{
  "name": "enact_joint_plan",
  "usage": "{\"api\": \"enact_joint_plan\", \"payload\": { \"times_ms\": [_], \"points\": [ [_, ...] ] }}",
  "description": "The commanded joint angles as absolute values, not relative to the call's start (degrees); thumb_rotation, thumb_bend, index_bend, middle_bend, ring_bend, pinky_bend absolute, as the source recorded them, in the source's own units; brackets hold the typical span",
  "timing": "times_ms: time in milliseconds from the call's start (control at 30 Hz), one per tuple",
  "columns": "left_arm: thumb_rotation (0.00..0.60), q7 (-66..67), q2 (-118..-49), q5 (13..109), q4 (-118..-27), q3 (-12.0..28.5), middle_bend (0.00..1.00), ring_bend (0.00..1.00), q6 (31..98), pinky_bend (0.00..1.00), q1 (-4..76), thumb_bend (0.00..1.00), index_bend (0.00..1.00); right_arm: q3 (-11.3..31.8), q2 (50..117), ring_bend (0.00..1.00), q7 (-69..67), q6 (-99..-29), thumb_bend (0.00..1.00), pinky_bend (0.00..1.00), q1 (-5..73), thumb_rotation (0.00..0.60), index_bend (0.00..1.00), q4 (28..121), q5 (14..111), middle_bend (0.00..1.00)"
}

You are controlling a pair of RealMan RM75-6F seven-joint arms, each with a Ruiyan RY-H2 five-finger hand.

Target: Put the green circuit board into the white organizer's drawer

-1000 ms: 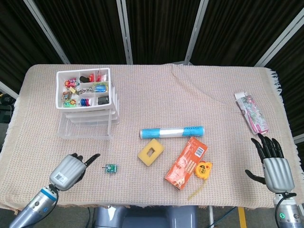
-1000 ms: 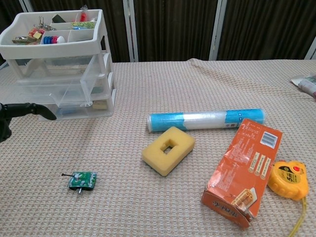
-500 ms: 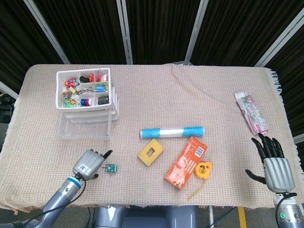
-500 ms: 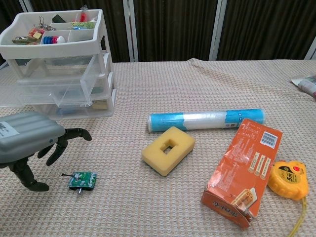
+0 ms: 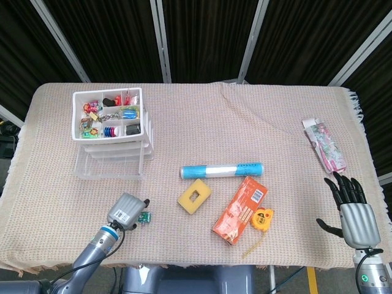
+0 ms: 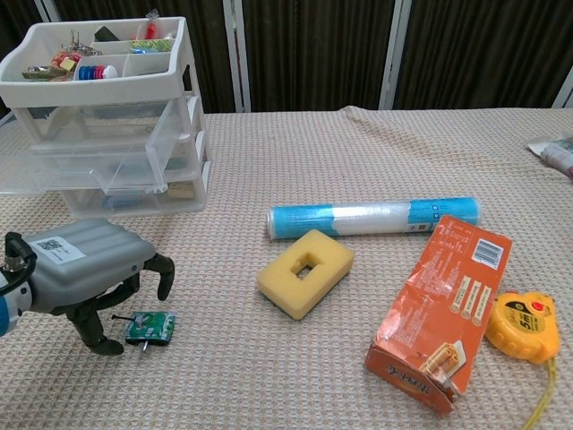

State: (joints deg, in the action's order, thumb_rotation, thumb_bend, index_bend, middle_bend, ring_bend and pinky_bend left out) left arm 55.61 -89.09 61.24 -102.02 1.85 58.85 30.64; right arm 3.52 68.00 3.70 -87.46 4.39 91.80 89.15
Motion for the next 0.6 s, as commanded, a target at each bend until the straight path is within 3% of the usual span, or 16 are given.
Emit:
{"api": "enact_joint_plan", "payload": {
  "times_ms": [33, 200, 267, 333, 433, 600],
  "points": [
    [0.6, 55.19, -90.24, 60.14, -101.42, 1.81, 0.88, 0.8, 58.78, 0.74, 31.1, 0.1, 0.44, 3.5, 68.0, 0.0, 3.68, -87.51, 0.03, 0.0, 4.39, 0.6, 0.11, 91.82, 89.22, 0.0],
    [0.6, 54.81, -91.08, 58.33, -101.07, 1.58, 0.89, 0.82, 58.39, 0.75, 31.74, 0.19, 0.48, 3.51, 68.01, 0.0, 3.6, -87.53, 0.03, 0.0, 4.35, 0.6, 0.11, 91.82, 89.14, 0.0],
    [0.6, 54.98, -91.45, 57.82, -100.68, 1.36, 0.9, 0.82, 58.67, 0.75, 32.02, 0.28, 0.52, 3.5, 67.98, 0.0, 3.56, -87.5, 0.03, 0.0, 4.38, 0.6, 0.11, 91.84, 89.18, 0.0],
    [0.6, 54.41, -91.85, 57.63, -100.36, 1.29, 0.91, 0.83, 58.97, 0.76, 32.14, 0.45, 0.61, 3.46, 67.96, 0.0, 3.52, -87.44, 0.03, 0.0, 4.38, 0.6, 0.11, 91.9, 89.18, 0.0],
    [0.6, 52.88, -92.25, 58.32, -99.88, 1.21, 0.92, 0.84, 59.4, 0.76, 32.19, 0.62, 0.7, 3.48, 67.95, 0.0, 3.48, -87.49, 0.03, 0.0, 4.36, 0.6, 0.11, 91.9, 89.17, 0.0],
    [0.6, 48.81, -91.3, 62.67, -101.36, 0.85, 0.92, 0.84, 60.67, 0.76, 31.97, 0.66, 0.72, 3.48, 67.89, 0.0, 3.49, -87.4, 0.03, 0.0, 4.37, 0.6, 0.11, 91.91, 89.09, 0.0]
  ]
}}
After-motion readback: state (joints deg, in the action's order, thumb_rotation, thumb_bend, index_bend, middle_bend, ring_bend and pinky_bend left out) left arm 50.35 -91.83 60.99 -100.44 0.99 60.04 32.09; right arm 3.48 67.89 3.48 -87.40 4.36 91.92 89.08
